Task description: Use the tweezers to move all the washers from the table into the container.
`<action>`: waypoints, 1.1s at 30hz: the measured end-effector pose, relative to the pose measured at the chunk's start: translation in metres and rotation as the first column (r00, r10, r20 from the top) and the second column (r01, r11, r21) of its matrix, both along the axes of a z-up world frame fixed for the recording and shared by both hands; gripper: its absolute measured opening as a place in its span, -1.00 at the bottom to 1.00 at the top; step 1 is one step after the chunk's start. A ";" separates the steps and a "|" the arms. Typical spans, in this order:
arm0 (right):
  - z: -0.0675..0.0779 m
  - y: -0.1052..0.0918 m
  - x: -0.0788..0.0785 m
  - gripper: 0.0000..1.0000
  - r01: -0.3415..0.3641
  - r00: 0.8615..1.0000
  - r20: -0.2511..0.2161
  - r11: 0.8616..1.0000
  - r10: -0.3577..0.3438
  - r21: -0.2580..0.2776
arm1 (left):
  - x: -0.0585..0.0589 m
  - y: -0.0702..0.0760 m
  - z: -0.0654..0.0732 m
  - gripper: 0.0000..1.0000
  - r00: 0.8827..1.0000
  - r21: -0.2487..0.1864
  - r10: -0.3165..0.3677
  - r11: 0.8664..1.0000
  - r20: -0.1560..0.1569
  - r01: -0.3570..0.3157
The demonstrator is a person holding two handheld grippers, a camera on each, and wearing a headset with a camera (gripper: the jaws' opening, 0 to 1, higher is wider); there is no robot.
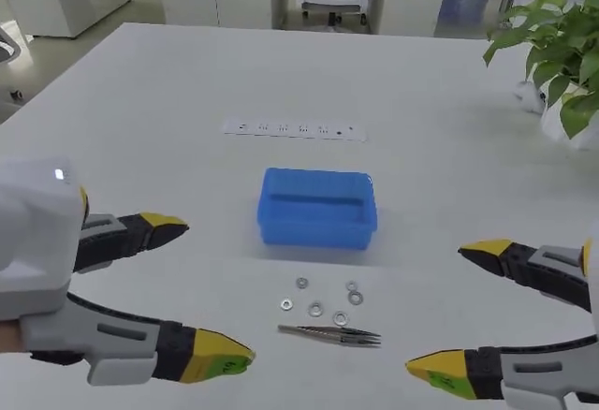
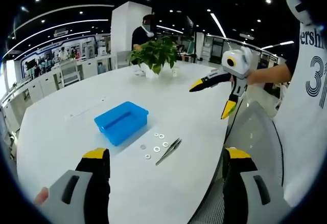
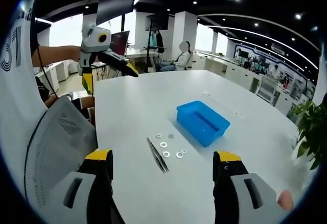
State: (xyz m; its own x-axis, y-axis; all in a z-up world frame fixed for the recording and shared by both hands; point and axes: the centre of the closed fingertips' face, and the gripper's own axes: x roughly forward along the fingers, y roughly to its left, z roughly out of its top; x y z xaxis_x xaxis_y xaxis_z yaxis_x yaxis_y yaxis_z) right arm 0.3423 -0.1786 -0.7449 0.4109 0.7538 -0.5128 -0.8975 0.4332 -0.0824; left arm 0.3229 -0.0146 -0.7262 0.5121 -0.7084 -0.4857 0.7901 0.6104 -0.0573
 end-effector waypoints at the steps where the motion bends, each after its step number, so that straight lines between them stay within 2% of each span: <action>1: 0.000 -0.001 0.001 0.62 0.000 1.000 -0.002 1.000 0.000 0.003 | 0.000 0.000 0.000 0.93 1.000 -0.002 0.001 1.000 -0.002 -0.001; 9: -0.013 0.000 0.001 0.64 -0.015 0.999 -0.028 1.000 0.014 -0.016 | 0.004 0.000 -0.009 0.93 1.000 -0.011 0.008 1.000 -0.021 -0.008; 13: -0.015 0.002 0.004 0.65 -0.012 0.999 -0.038 1.000 0.012 -0.003 | 0.008 0.000 -0.015 0.93 1.000 0.016 0.001 1.000 -0.032 -0.001; 18: -0.019 0.002 0.009 0.66 -0.008 0.999 -0.049 1.000 0.008 -0.008 | 0.012 -0.001 -0.017 0.92 0.999 0.014 -0.003 1.000 -0.037 0.004; 24: -0.027 0.003 0.011 0.66 -0.009 0.998 -0.070 1.000 0.008 -0.014 | 0.014 -0.005 -0.029 0.90 0.997 0.022 -0.017 1.000 -0.069 0.018; 25: -0.029 0.004 0.012 0.66 -0.008 0.997 -0.073 1.000 0.007 -0.014 | 0.015 -0.005 -0.030 0.89 0.997 0.019 -0.017 1.000 -0.077 0.019; 28: -0.040 0.002 0.014 0.65 -0.010 0.996 -0.084 0.999 0.006 -0.044 | 0.023 -0.010 -0.029 0.87 0.996 -0.048 0.013 0.999 -0.091 -0.018; 31: -0.047 0.002 0.016 0.57 -0.017 0.996 -0.086 0.998 0.011 -0.066 | 0.027 -0.009 -0.037 0.80 0.996 -0.023 0.013 1.000 -0.091 -0.015; 33: -0.049 0.006 0.016 0.53 -0.027 0.995 -0.099 0.998 0.020 -0.062 | 0.025 -0.009 -0.047 0.69 0.994 0.001 -0.007 1.000 -0.109 0.007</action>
